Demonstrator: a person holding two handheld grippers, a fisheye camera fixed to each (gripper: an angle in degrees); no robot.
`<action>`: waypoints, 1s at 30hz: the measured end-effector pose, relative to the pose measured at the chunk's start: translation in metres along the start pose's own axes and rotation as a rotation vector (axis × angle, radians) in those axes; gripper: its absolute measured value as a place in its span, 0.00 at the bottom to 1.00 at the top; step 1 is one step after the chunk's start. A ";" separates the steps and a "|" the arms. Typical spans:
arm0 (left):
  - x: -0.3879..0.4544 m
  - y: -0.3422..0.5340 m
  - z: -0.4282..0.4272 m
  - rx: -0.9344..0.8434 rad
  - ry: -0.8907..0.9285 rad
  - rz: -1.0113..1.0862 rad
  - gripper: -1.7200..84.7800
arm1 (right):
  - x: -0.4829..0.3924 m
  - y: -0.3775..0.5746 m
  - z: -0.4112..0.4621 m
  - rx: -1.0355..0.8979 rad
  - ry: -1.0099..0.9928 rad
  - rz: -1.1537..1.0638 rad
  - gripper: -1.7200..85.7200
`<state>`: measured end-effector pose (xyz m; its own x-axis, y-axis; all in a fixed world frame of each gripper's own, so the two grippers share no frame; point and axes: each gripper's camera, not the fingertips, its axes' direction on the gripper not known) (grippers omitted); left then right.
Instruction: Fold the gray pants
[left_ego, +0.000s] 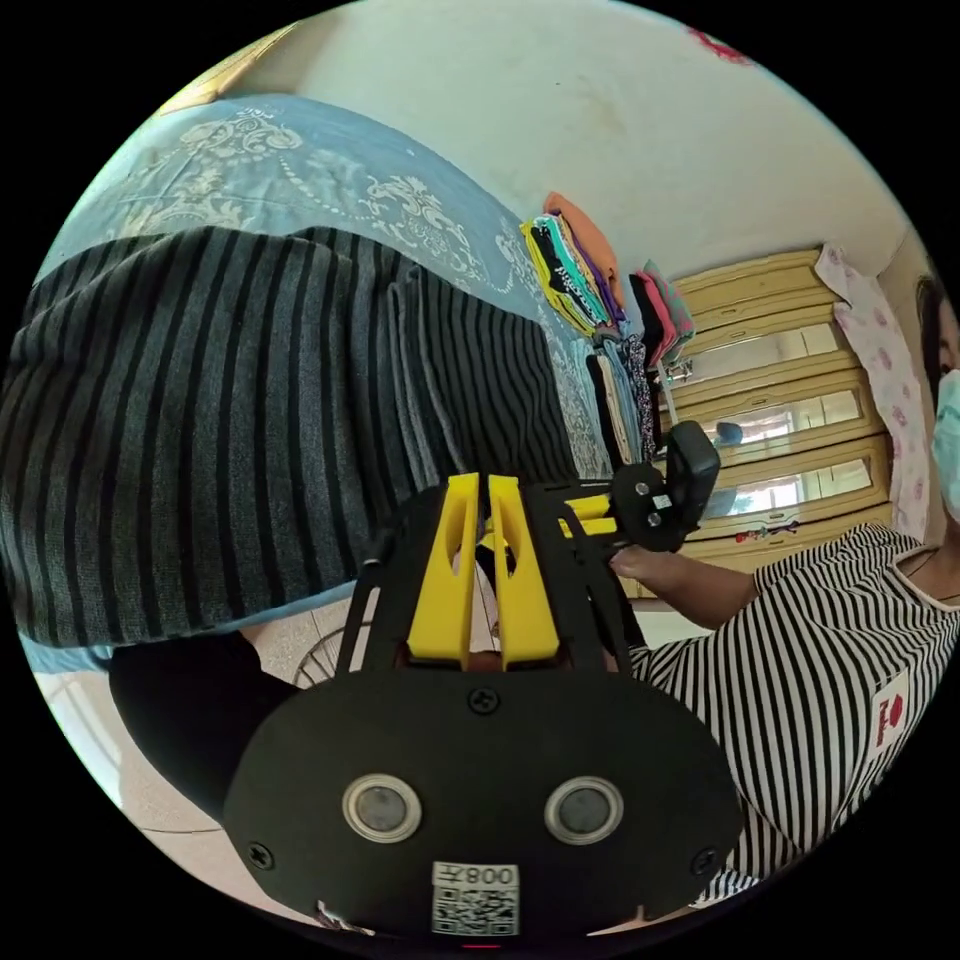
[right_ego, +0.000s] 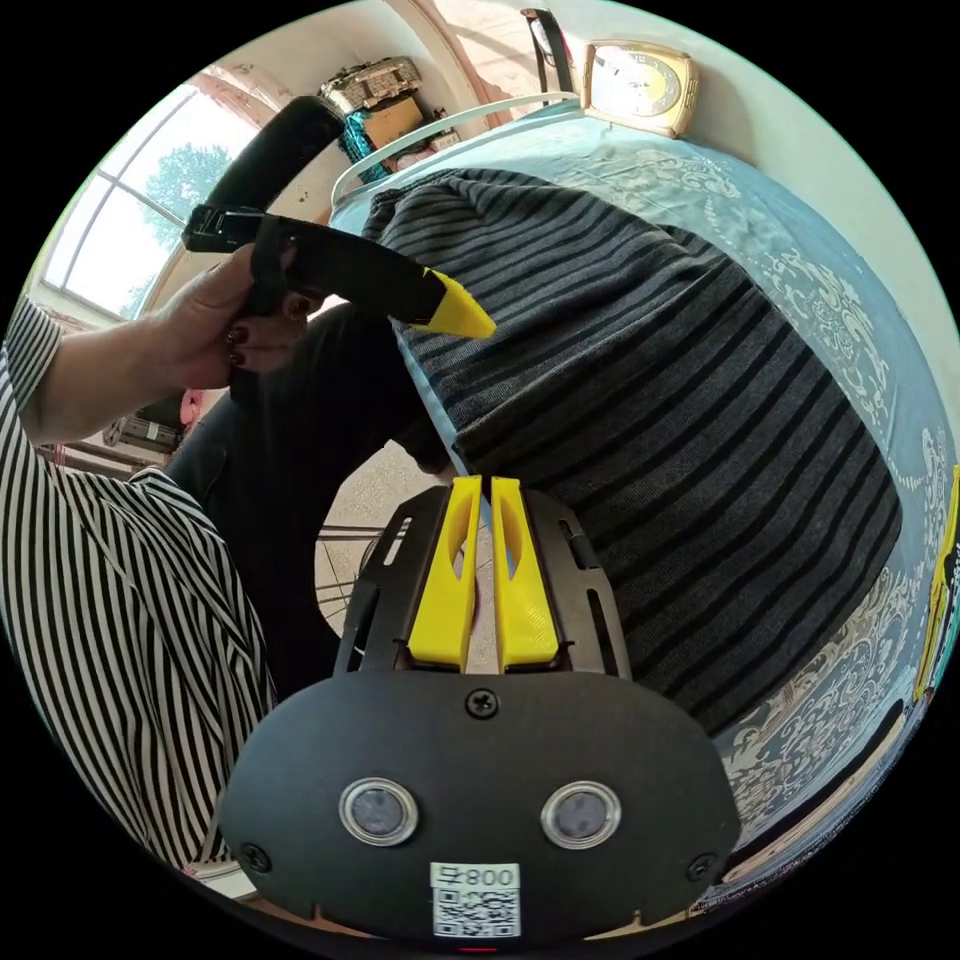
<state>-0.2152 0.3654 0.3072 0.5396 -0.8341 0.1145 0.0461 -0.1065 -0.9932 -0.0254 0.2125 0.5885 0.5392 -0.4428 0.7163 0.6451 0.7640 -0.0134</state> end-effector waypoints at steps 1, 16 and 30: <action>0.006 -0.004 0.007 -0.023 0.008 0.025 0.04 | -0.001 0.002 -0.001 0.001 0.013 -0.009 0.04; 0.055 0.009 0.068 -0.194 -0.246 0.137 0.02 | 0.079 0.010 -0.060 0.242 0.038 0.172 0.02; 0.130 0.020 0.090 -0.162 -0.334 0.290 0.02 | 0.153 0.018 -0.050 0.185 0.077 0.275 0.02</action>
<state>-0.0688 0.3034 0.3009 0.7527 -0.6253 -0.2060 -0.2641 -0.0002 -0.9645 0.0961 0.1348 0.6628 0.7234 -0.2367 0.6485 0.3643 0.9288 -0.0674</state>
